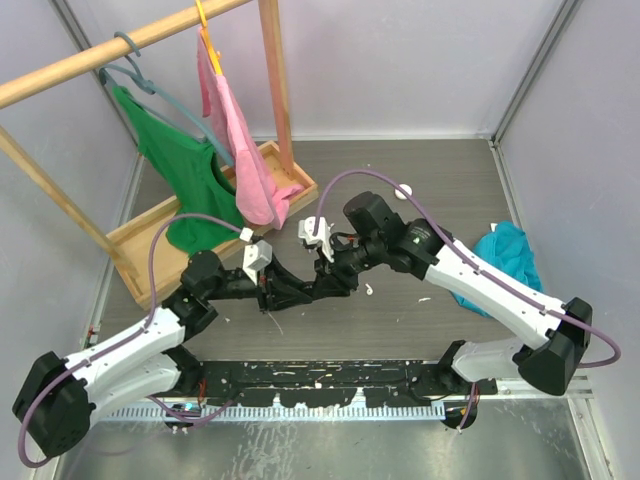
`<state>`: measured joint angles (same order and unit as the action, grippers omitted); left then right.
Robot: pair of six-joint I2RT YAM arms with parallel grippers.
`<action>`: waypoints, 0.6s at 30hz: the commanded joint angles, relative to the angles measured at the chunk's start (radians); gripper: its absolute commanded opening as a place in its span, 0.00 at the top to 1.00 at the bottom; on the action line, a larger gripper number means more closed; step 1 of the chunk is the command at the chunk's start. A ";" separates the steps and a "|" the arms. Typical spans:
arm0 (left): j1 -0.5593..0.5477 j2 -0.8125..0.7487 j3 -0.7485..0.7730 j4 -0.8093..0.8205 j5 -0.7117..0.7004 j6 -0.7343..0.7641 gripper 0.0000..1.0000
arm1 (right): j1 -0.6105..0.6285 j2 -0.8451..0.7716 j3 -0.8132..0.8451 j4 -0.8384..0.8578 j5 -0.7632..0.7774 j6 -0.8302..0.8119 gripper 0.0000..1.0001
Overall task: Insert the wireless bluetooth earbuds into the charging case
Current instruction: Open the charging case.
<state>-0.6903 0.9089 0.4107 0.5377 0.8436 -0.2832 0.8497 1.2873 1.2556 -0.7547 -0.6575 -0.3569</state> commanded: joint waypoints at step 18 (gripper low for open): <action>-0.077 -0.147 -0.037 -0.104 -0.089 0.280 1.00 | -0.003 -0.144 -0.084 0.250 0.143 0.117 0.50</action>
<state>-0.7563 0.7822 0.3752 0.4381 0.7589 -0.0544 0.8516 1.1797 1.1793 -0.5961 -0.5671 -0.2703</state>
